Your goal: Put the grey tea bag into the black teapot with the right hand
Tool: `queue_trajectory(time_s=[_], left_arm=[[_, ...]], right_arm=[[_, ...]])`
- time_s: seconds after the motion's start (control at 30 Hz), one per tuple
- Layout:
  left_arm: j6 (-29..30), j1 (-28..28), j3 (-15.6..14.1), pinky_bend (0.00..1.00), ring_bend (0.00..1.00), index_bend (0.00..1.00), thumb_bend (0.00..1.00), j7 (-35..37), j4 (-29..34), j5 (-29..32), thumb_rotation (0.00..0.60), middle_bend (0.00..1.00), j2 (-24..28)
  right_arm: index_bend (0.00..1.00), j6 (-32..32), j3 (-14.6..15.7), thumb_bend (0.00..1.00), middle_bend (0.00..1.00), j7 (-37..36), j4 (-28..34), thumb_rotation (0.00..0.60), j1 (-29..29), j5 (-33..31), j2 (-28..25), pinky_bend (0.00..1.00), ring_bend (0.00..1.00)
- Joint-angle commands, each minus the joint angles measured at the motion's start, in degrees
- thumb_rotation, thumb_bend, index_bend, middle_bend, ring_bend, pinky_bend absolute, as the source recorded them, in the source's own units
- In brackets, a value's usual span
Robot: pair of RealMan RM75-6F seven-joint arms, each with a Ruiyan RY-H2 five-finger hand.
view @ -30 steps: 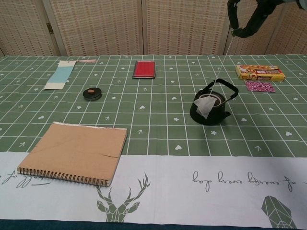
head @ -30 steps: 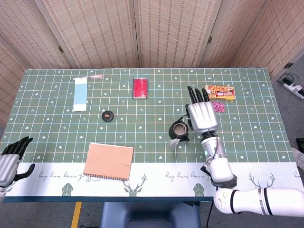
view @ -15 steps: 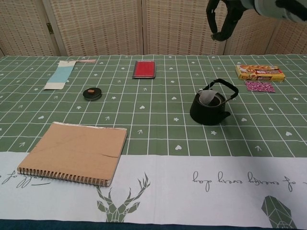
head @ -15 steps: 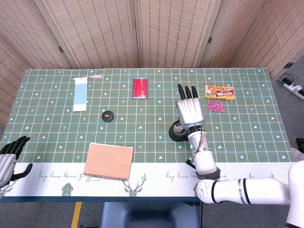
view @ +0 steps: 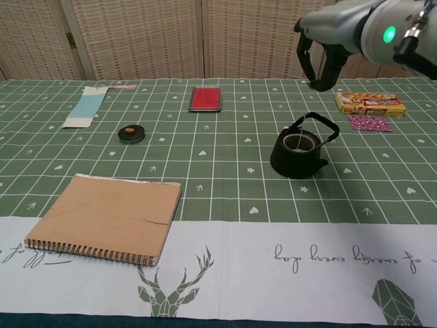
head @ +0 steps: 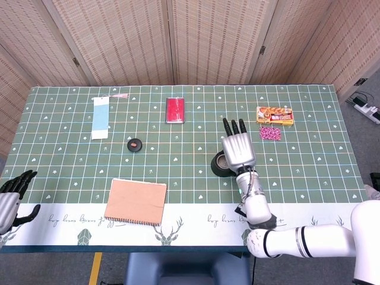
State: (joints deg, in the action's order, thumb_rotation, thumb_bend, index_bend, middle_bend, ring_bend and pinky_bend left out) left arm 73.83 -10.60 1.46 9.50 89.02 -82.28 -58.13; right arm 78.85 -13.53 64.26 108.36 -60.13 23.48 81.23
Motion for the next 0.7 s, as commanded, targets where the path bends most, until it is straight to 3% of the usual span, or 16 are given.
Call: queue_trajectory(time_s=[0.03, 0.37, 0.47, 0.57, 0.6, 0.7], left_arm=[[-0.2, -0.1, 0.0, 0.11, 0.07, 0.0, 0.38, -0.3, 0.0, 0.2, 0.6, 0.0, -0.1], [-1.1, -0.2, 0.3, 0.11, 0.07, 0.0, 0.38, -1.7, 0.5, 1.7, 0.6, 0.0, -0.2], [-0.7, -0.1, 0.5, 0.11, 0.07, 0.0, 0.38, -1.6, 0.5, 1.7, 0.6, 0.0, -0.2], [-0.1, 0.1, 0.7, 0.11, 0.07, 0.0, 0.38, -1.5, 0.2, 1.6, 0.6, 0.0, -0.4], [-0.1, 0.1, 0.6, 0.11, 0.07, 0.0, 0.38, -1.5, 0.2, 1.6, 0.6, 0.0, -0.4], [-0.2, 0.0, 0.6, 0.11, 0.07, 0.0, 0.38, -1.9, 0.2, 1.6, 0.6, 0.0, -0.5]], right_arm=[[0.62, -0.6, 2.4, 0.42, 0.03, -0.4, 1.5, 0.6, 1.1, 2.2, -0.2, 0.0, 0.0], [0.61, 0.2, 8.2, 0.42, 0.03, 1.8, 5.1, 0.6, 2.5, 6.9, 0.4, 0.0, 0.0], [0.4, -0.2, 8.7, 0.42, 0.01, 3.2, 5.4, 0.6, 2.3, 4.6, 0.9, 0.0, 0.0], [0.05, -0.8, 8.6, 0.42, 0.0, 3.7, 6.6, 0.6, 2.2, 2.0, 0.5, 0.0, 0.0], [0.0, -0.9, 8.5, 0.42, 0.0, 3.7, 7.2, 0.6, 2.3, 1.4, 0.2, 0.0, 0.0], [0.0, -1.7, 8.6, 0.42, 0.0, 3.0, 9.6, 0.6, 2.6, -0.5, -1.3, 0.0, 0.0]])
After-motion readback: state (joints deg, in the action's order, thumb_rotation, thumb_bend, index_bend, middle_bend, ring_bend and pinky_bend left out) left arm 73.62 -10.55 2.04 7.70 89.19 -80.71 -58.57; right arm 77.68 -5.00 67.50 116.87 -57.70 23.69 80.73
